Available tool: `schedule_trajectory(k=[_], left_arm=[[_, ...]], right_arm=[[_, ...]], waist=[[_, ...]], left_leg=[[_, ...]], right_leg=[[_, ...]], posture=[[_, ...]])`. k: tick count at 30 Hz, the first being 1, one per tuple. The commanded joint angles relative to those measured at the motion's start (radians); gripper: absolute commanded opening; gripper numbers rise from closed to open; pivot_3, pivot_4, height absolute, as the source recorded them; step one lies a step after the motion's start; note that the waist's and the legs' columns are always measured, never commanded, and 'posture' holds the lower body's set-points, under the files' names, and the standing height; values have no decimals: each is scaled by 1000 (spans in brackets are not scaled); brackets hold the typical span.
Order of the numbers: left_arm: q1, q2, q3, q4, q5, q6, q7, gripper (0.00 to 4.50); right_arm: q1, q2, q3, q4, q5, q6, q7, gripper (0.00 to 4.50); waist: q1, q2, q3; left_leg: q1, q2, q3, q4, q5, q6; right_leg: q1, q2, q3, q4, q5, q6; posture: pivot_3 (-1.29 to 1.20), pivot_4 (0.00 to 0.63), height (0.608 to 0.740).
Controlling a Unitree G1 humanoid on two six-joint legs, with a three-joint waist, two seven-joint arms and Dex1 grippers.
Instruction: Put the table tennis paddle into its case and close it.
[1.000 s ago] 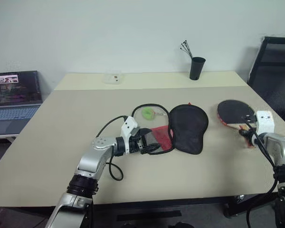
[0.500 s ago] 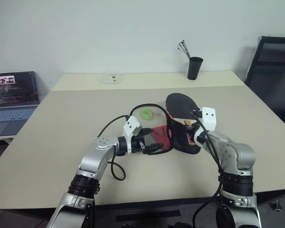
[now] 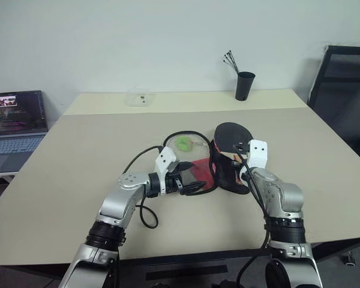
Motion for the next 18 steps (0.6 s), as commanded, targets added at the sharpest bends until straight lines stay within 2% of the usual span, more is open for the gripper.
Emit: schedule_trajectory(k=[1, 10, 15, 17, 18], left_arm=[[-1, 7, 2, -37, -5, -13, -3, 4500], [-10, 5, 0, -63, -9, 12, 8, 4500], [-11, 9, 6, -76, -11, 27, 12, 4500], [-9, 14, 20, -79, -14, 35, 22, 4500], [-7, 18, 29, -80, -16, 40, 29, 4500]], right_arm=[[-9, 8, 22, -46, -10, -31, -4, 1090], [10, 31, 28, -37, -13, -25, -23, 1090], [5, 52, -11, -8, -8, -47, -57, 1090], [6, 54, -11, -9, -10, -57, -60, 1810], [5, 52, -7, -11, -12, -63, -57, 2030]], waist=[[0, 0, 0], [0, 0, 0], [-1, 0, 0], [-1, 0, 0], [-1, 0, 0]], left_leg=[[0, 0, 0, 0, 0, 0], [0, 0, 0, 0, 0, 0], [0, 0, 0, 0, 0, 0], [0, 0, 0, 0, 0, 0], [0, 0, 0, 0, 0, 0]], right_leg=[[0, 0, 0, 0, 0, 0], [0, 0, 0, 0, 0, 0], [0, 0, 0, 0, 0, 0], [0, 0, 0, 0, 0, 0], [0, 0, 0, 0, 0, 0]], posture=[[0, 150, 740], [0, 150, 740], [0, 150, 740], [0, 150, 740], [0, 150, 740]])
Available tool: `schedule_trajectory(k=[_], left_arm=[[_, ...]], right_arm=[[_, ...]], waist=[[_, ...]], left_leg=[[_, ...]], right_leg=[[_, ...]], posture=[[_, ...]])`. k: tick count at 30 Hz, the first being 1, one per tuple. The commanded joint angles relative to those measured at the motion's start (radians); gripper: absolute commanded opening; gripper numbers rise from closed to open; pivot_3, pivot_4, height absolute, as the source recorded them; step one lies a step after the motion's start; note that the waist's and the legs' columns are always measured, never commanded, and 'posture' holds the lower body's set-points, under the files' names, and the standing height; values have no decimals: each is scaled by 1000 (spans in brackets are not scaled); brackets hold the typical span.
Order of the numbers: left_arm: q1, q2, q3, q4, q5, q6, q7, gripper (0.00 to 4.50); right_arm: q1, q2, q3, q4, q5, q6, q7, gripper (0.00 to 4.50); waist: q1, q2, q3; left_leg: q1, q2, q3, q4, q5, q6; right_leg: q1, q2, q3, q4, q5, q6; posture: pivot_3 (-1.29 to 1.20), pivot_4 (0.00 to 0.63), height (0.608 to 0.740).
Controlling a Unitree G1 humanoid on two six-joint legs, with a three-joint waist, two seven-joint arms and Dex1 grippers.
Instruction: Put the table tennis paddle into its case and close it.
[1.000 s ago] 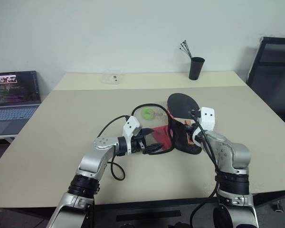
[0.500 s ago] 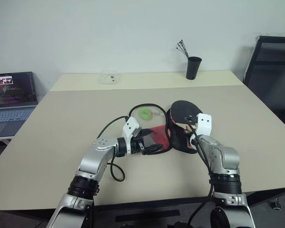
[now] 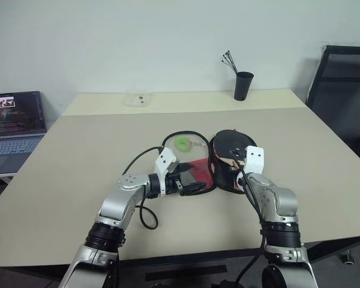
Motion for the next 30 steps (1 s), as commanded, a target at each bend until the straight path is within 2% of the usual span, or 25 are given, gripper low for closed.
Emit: schedule_trajectory(k=[1, 7, 13, 16, 21, 25, 28, 30], left_arm=[[2, 30, 45, -60, -18, 13, 24, 4500], [66, 100, 101, -75, -22, 15, 46, 4500], [72, 170, 150, -10, -3, -24, 56, 4500], [34, 194, 154, 108, 37, -78, 69, 4500], [-43, 202, 137, 290, 81, -173, 55, 4500], [-97, 213, 129, 411, 108, -236, 25, 4500], [-151, 187, 111, 522, 128, -284, -4, 3931], [-186, 160, 89, 592, 151, -318, -19, 3155]], right_arm=[[-13, 1, 4, -23, -7, -47, -4, 2353], [-1, -14, 41, -118, 1, -22, 25, 4472], [1, -86, 94, -337, 138, 130, 204, 4493], [10, -241, 112, -438, 209, 159, 367, 4493], [56, -528, 155, -525, 296, 94, 661, 4493], [95, -671, 128, -553, 353, 74, 793, 4493], [113, -727, 120, -549, 357, 58, 823, 4500], [120, -741, 117, -555, 365, 56, 833, 4500]], waist=[[0, 0, 0], [-3, 0, 0], [-2, 0, 0], [0, 0, 0], [8, -1, 0], [10, -2, 0], [8, -2, 0], [9, -2, 0]], left_leg=[[0, 0, 0, 0, 0, 0], [1, 1, 0, -1, 0, 0], [1, 1, 0, -1, 0, 0], [1, 1, 0, -1, 0, 0], [0, -1, 0, 0, -1, 1], [0, -1, 0, -1, -1, 1], [0, -1, 0, 0, -1, 1], [0, -2, 0, 0, -1, 1]], right_leg=[[0, 0, 0, 0, 0, 0], [0, 0, 0, 0, 0, 0], [0, -1, 0, 0, 0, 0], [0, -1, 0, 0, 0, 0], [1, -2, -1, -2, 0, 0], [1, -2, -2, -3, 0, 0], [1, -2, -2, -3, 0, 0], [1, -2, -2, -3, 0, 0]], posture=[[0, 150, 740], [0, 150, 740], [0, 150, 740], [0, 150, 740], [0, 150, 740], [0, 150, 740], [0, 150, 740], [0, 150, 740]])
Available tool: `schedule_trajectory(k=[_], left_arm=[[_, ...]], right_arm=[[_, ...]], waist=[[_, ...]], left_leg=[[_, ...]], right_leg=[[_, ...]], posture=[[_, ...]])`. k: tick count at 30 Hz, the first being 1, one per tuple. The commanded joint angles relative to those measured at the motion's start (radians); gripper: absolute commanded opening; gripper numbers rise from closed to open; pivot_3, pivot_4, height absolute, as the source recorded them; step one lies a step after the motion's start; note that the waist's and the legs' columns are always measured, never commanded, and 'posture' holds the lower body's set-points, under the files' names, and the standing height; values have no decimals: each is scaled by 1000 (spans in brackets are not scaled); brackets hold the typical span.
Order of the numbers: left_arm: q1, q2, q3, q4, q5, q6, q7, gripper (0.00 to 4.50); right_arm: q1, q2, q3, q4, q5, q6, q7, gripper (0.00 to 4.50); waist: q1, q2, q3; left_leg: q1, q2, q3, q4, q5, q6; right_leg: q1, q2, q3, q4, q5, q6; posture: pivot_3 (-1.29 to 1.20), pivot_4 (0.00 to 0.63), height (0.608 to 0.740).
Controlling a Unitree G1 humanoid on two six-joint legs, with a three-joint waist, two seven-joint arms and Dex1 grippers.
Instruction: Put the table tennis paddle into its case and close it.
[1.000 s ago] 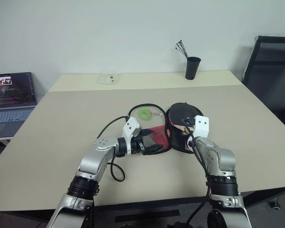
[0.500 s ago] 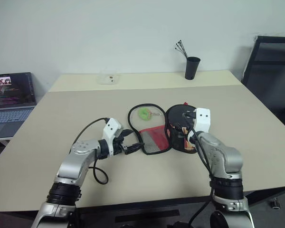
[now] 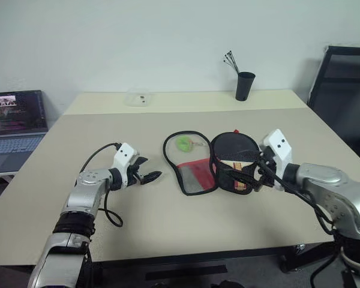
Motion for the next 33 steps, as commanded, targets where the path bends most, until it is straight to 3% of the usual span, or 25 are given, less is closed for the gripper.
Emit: schedule_trajectory(k=[1, 8, 9, 25, 33], left_arm=[[-64, -38, -36, 98, 38, -70, -34, 2793], [-174, -106, -82, 341, 112, -185, -50, 173], [-191, -119, -80, 370, 117, -200, -45, 79], [-505, -292, -63, 593, 183, -359, -16, 79], [-573, -466, -68, 625, 192, -361, -37, 79]], right_arm=[[5, -21, -30, -41, 30, -29, 25, 4500], [13, -50, -52, -43, 53, -39, 40, 4500], [16, -57, -57, -41, 52, -41, 39, 4500], [70, -115, -156, -70, 94, -14, 2, 4500], [154, -147, -257, -84, 149, 56, -25, 4500]], waist=[[3, 0, 0], [11, -1, 1], [14, -2, 1], [22, -4, 1], [20, -4, 1]], left_leg=[[0, 0, 0, 0, 0, 0], [-1, -2, 0, 0, 0, 0], [-1, -2, 0, 1, 0, 0], [-4, -3, -1, 1, 0, 0], [-4, -4, -1, 2, 0, 0]], right_leg=[[0, 0, 0, 0, 0, 0], [0, 1, 0, 0, 0, 0], [0, 1, 0, 0, 0, 0], [-1, 1, -2, -2, 0, 0], [-1, 1, -2, -2, 0, 0]], posture=[[0, 150, 740], [0, 150, 740], [0, 150, 740], [0, 150, 740], [0, 150, 740]])
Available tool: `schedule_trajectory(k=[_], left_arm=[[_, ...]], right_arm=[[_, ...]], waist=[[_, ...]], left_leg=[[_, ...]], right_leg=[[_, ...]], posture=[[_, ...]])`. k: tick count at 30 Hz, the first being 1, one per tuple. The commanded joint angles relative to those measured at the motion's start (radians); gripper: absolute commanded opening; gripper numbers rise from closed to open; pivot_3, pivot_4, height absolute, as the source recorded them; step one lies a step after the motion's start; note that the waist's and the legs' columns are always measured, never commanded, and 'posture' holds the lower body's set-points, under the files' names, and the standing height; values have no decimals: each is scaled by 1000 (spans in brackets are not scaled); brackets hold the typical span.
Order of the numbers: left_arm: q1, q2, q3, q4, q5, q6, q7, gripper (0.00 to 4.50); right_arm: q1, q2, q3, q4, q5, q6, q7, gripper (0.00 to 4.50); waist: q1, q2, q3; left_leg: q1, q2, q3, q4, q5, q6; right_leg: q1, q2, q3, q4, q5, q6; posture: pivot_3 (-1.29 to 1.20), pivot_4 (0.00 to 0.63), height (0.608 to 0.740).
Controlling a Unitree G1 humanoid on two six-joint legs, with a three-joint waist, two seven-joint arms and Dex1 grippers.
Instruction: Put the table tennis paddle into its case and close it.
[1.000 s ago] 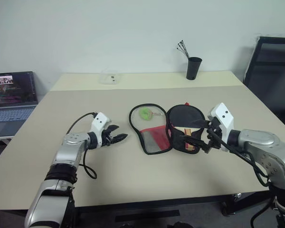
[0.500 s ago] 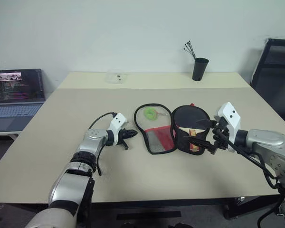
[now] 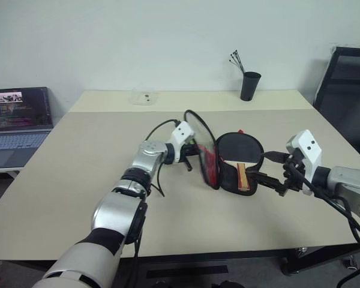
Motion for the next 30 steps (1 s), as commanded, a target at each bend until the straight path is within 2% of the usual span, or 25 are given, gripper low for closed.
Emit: schedule_trajectory(k=[1, 8, 18, 23, 30], left_arm=[[-48, -73, -7, 7, 14, -16, 6, 79], [-63, -127, -1, 27, 39, -14, 34, 79], [-8, 6, 105, -68, -63, 41, -73, 79], [112, 104, 128, -270, -116, 109, -123, 79], [298, 146, 128, -640, -185, 308, -77, 79]], right_arm=[[24, -31, -67, -24, 20, 26, -18, 4500], [19, -28, -100, -4, 40, 79, -72, 4500], [-56, 79, -5, 234, -48, 11, -158, 4500], [-158, 181, 69, 475, -147, -112, -192, 4500], [-254, 271, 114, 744, -229, -258, -162, 4500]], waist=[[0, 0, 0], [-9, 0, 0], [-14, 0, 0], [-23, 0, 0], [-25, 1, 0]], left_leg=[[0, 0, 0, 0, 0, 0], [1, 0, 0, 0, 0, 0], [3, 2, 1, 0, 0, 0], [4, 1, 2, 0, 0, 0], [4, 3, 2, 0, 0, 0]], right_leg=[[0, 0, 0, 0, 0, 0], [0, 1, 1, 1, 0, 0], [0, 2, 2, 3, 0, 0], [0, 2, 3, 4, 0, 0], [0, 2, 4, 5, 0, 0]], posture=[[0, 150, 740], [0, 150, 740], [0, 150, 740], [0, 150, 740], [0, 150, 740]])
